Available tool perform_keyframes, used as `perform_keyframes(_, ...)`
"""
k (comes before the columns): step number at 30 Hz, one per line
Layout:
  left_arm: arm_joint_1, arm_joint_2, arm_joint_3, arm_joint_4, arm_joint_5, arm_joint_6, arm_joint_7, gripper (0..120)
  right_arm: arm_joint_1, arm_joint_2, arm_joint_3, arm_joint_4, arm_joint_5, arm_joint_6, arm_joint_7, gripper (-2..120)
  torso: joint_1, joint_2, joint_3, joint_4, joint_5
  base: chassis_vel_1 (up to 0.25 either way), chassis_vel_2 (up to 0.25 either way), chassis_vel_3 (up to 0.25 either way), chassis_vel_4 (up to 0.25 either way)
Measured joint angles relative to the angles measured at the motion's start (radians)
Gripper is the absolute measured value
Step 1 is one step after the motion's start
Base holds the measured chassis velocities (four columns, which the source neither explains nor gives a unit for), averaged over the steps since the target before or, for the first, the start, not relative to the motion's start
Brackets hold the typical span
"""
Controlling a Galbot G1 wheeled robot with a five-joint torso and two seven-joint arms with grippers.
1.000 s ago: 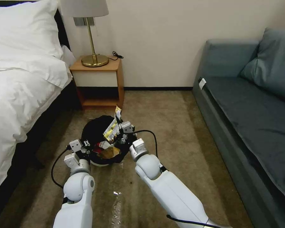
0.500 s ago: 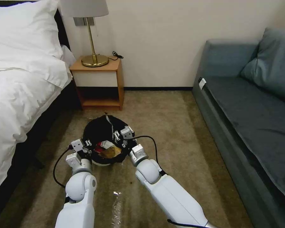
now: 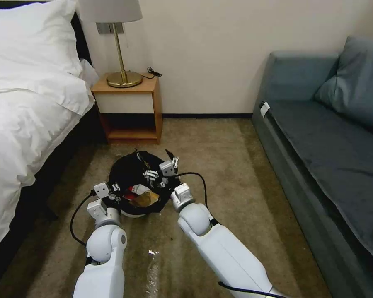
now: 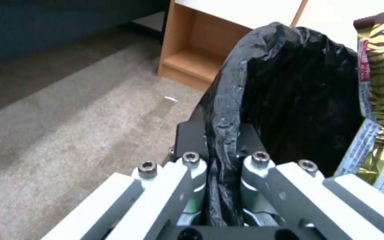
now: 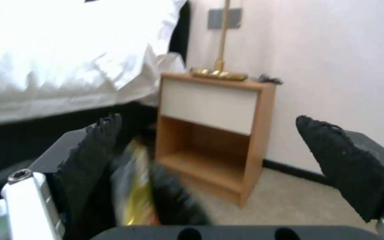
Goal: Pick up the trash bin, then pick up the garbage on the floor and place it into the trash bin.
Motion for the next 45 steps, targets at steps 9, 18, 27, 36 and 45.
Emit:
perform_keyframes(9,-0.008,0.006,-0.011,0.023,-0.018,-0.004,0.004,4,0.015,-0.027,0.122,0.033,0.025,-0.009,-0.004,100,0.0,0.0,0.0,0.0002,0.0001,0.0,0.0,0.0,0.0)
perform_keyframes(18,-0.02,0.015,-0.019,0.041,-0.035,-0.01,0.012,4,-0.073,-0.095,0.263,0.081,0.124,-0.032,-0.015,100,0.0,0.0,0.0,-0.0003,0.0002,0.0,0.0,0.0,0.0)
perform_keyframes(27,-0.014,0.025,-0.018,0.013,-0.042,-0.006,0.013,4,-0.179,-0.104,0.398,0.074,0.216,-0.051,-0.04,100,0.0,0.0,0.0,-0.0001,0.0001,0.0,0.0,0.0,0.0)
perform_keyframes(36,-0.008,0.028,-0.02,0.003,-0.049,-0.003,0.013,4,-0.197,-0.098,0.399,0.052,0.195,-0.032,-0.04,100,0.0,0.0,0.0,0.0,0.0,0.0,0.0,0.0,0.0)
perform_keyframes(45,-0.035,0.034,-0.042,0.058,-0.206,0.004,0.029,4,-0.201,-0.098,0.403,0.042,0.17,-0.011,-0.054,100,0.0,0.0,0.0,0.0,0.0,0.0,0.0,0.0,0.0)
